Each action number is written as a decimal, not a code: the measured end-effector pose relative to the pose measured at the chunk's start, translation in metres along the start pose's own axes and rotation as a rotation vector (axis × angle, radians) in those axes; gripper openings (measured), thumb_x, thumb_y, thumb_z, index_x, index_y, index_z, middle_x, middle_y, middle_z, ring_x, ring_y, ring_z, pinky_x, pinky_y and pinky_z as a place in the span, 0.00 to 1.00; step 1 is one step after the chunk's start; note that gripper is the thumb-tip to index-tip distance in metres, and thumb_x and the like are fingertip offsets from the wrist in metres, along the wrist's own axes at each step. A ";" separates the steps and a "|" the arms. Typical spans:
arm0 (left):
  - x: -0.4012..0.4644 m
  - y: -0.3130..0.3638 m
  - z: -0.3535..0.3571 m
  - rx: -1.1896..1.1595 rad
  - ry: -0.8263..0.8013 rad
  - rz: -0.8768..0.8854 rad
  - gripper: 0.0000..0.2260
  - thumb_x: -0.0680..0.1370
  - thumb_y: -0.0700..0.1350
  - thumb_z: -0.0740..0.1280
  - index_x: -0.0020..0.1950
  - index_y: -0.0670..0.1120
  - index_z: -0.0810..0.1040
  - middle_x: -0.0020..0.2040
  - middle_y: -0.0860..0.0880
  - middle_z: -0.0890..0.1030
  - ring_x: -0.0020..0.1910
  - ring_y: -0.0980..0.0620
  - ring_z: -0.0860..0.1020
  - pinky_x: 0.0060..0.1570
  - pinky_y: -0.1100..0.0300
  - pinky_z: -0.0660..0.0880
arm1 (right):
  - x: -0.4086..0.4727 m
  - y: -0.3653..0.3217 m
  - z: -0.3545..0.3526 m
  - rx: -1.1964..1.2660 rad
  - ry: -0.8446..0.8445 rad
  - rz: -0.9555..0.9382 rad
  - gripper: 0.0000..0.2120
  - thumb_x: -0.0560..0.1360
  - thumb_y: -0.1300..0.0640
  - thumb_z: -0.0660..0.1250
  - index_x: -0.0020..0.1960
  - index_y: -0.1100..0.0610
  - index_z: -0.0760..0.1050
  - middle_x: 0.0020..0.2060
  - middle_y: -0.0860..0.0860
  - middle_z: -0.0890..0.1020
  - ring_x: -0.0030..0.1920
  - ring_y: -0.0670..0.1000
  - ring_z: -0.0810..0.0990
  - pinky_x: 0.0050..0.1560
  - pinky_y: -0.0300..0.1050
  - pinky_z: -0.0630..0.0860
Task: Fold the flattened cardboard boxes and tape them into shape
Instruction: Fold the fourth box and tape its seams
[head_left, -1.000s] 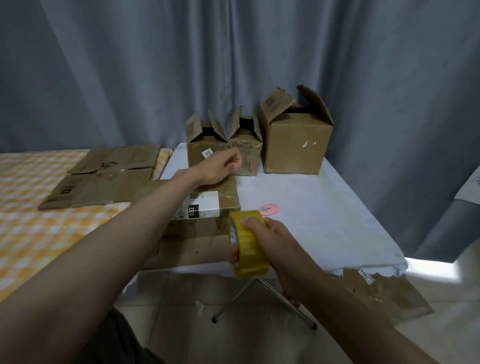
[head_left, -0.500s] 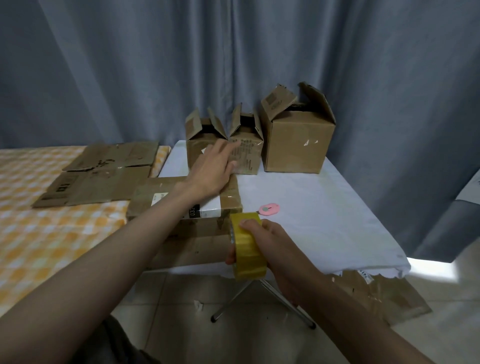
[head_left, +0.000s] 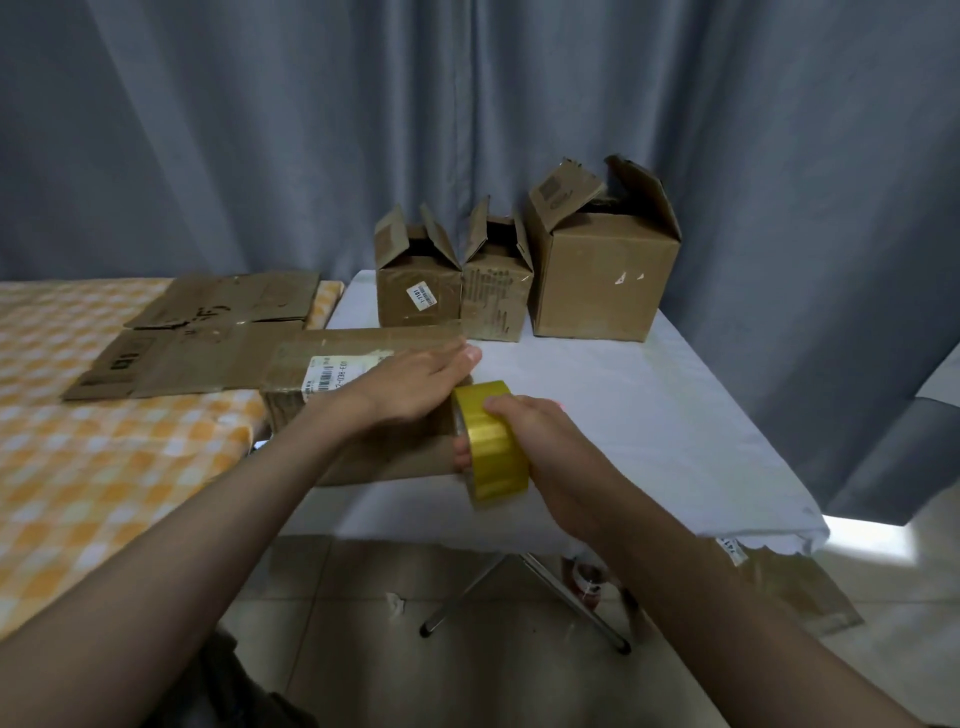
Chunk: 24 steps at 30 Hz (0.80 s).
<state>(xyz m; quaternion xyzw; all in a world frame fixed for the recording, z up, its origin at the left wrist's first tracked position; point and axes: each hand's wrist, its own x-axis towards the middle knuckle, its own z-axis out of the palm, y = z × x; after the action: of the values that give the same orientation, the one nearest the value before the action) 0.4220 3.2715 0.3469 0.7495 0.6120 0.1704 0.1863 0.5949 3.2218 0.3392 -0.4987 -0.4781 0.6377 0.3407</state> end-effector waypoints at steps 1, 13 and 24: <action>0.003 -0.002 -0.002 -0.011 -0.025 -0.016 0.30 0.80 0.68 0.48 0.78 0.56 0.64 0.79 0.57 0.61 0.78 0.53 0.59 0.75 0.55 0.53 | 0.002 0.000 0.001 0.001 -0.002 0.015 0.16 0.81 0.50 0.63 0.65 0.58 0.69 0.49 0.62 0.85 0.53 0.62 0.85 0.62 0.63 0.77; 0.004 -0.005 0.006 -0.047 0.014 -0.039 0.48 0.61 0.83 0.52 0.75 0.59 0.66 0.76 0.59 0.64 0.71 0.52 0.66 0.63 0.55 0.64 | 0.071 0.007 -0.063 -1.109 0.191 -0.404 0.18 0.79 0.60 0.66 0.69 0.55 0.75 0.63 0.56 0.79 0.65 0.58 0.74 0.65 0.52 0.71; -0.001 -0.008 0.006 -0.038 -0.011 -0.003 0.55 0.56 0.86 0.54 0.76 0.57 0.66 0.73 0.63 0.63 0.65 0.60 0.65 0.60 0.58 0.63 | 0.076 -0.004 -0.078 -0.865 0.245 -0.550 0.08 0.75 0.66 0.69 0.48 0.55 0.81 0.45 0.52 0.82 0.37 0.52 0.83 0.35 0.51 0.82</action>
<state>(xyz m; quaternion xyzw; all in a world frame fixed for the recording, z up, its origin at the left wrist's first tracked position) 0.4183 3.2717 0.3381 0.7459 0.6086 0.1777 0.2040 0.6491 3.3132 0.3161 -0.5208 -0.7674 0.2063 0.3119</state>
